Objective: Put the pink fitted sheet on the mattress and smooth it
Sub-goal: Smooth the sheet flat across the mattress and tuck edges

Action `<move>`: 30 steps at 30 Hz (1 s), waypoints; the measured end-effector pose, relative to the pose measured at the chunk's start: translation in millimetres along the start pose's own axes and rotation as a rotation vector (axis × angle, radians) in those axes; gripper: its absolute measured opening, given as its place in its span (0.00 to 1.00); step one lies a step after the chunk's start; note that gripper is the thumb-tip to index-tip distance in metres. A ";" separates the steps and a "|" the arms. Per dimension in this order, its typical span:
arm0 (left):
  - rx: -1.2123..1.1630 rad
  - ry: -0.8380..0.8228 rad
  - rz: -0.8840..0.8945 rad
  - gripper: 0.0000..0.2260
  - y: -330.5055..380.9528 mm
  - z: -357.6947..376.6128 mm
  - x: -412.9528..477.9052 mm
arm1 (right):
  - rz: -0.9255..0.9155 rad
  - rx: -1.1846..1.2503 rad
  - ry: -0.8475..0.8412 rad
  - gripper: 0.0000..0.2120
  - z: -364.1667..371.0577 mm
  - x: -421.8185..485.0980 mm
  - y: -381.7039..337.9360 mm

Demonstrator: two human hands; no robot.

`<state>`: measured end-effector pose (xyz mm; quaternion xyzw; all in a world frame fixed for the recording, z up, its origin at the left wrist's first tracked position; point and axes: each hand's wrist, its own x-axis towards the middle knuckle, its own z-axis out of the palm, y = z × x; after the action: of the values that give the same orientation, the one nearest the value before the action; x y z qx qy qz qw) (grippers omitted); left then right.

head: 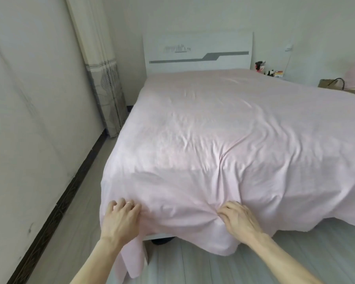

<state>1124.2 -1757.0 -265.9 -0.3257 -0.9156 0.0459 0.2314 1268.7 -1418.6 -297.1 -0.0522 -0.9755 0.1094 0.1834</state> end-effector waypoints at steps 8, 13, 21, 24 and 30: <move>-0.200 0.101 0.201 0.13 65.0 -62.0 89.2 | 0.876 0.308 0.322 0.23 -47.5 27.7 15.8; -0.265 -0.130 0.071 0.30 114.6 -80.3 156.0 | 0.976 0.124 -0.041 0.29 -61.5 44.5 48.4; -0.244 -0.408 -0.102 0.45 158.0 -47.2 173.9 | 0.758 0.021 -0.051 0.14 -73.6 8.0 93.6; -0.234 -0.398 -0.117 0.52 157.4 -53.0 178.5 | 0.677 0.014 -0.079 0.14 -66.3 -9.8 102.1; -0.175 -0.376 -0.092 0.42 158.5 -77.0 187.5 | 0.699 0.000 -0.128 0.15 -84.5 6.3 98.7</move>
<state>1122.6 -1522.1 -160.9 -0.2882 -0.9570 0.0154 0.0290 1300.2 -1305.5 -241.1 -0.3761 -0.9082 0.1684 0.0735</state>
